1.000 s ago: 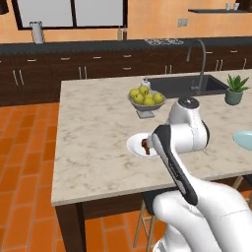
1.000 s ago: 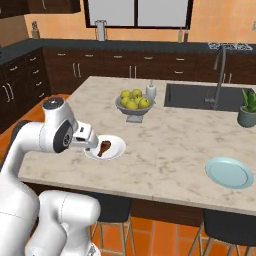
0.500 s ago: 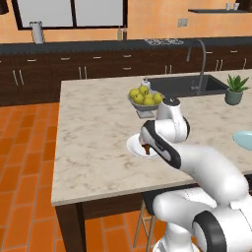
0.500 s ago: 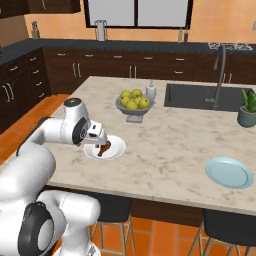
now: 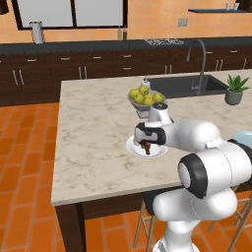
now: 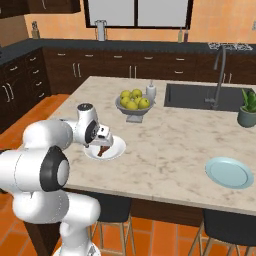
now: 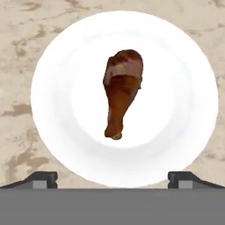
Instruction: Pick the chicken drumstick and bell pepper from their plates and place them in the bowl. Then put the bowl in the fridge.
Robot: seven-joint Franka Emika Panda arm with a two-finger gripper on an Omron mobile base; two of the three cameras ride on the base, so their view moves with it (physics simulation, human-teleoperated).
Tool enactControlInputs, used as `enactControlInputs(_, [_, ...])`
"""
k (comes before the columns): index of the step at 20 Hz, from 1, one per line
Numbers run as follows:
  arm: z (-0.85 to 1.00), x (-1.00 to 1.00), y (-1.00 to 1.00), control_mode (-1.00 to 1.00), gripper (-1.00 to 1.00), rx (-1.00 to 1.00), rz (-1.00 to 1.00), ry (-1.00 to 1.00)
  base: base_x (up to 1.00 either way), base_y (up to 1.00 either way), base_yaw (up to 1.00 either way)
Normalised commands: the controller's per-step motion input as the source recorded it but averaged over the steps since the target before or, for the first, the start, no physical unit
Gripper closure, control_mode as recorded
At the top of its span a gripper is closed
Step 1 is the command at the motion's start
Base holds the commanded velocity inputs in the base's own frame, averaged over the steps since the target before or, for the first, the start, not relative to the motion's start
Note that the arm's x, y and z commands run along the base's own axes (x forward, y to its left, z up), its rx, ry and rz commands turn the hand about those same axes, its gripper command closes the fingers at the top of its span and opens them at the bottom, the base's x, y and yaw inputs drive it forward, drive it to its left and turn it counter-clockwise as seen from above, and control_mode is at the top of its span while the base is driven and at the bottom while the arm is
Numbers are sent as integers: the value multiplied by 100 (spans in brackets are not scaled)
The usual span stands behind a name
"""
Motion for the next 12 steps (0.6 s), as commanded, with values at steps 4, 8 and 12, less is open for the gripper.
enactControlInputs(4, [-35, 45, 0, -100, -100, 0, 0, 3, 0, 0, 0])
enactControlInputs(8, [-41, 23, 0, -100, -100, 0, 0, 7, 0, 0, 0])
enactControlInputs(12, [-42, 22, 0, -100, -100, 0, 0, 7, 0, 0, 0])
